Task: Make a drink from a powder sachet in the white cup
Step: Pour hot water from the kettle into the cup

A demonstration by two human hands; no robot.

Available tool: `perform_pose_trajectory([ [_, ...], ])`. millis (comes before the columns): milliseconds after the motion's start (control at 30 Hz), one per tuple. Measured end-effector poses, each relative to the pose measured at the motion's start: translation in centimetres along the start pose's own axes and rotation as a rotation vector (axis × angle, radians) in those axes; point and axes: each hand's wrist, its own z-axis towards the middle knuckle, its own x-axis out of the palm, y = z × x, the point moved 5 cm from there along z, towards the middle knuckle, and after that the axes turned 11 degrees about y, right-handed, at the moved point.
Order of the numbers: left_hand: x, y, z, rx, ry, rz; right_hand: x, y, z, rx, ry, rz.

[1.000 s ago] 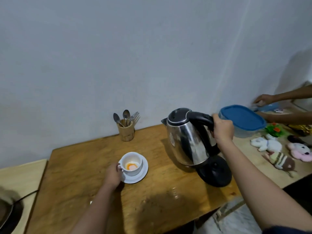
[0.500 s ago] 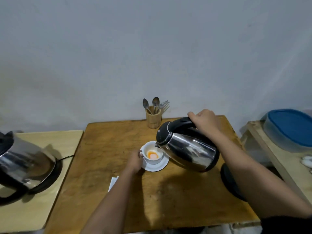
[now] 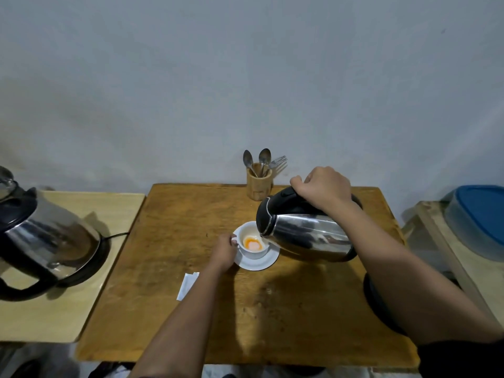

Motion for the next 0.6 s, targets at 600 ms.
perform_pose_trajectory([
  [600, -0.1, -0.2, 0.1, -0.007, 0.016, -0.025, 0.3, 1.3, 0.7, -0.062, -0.059, -0.123],
])
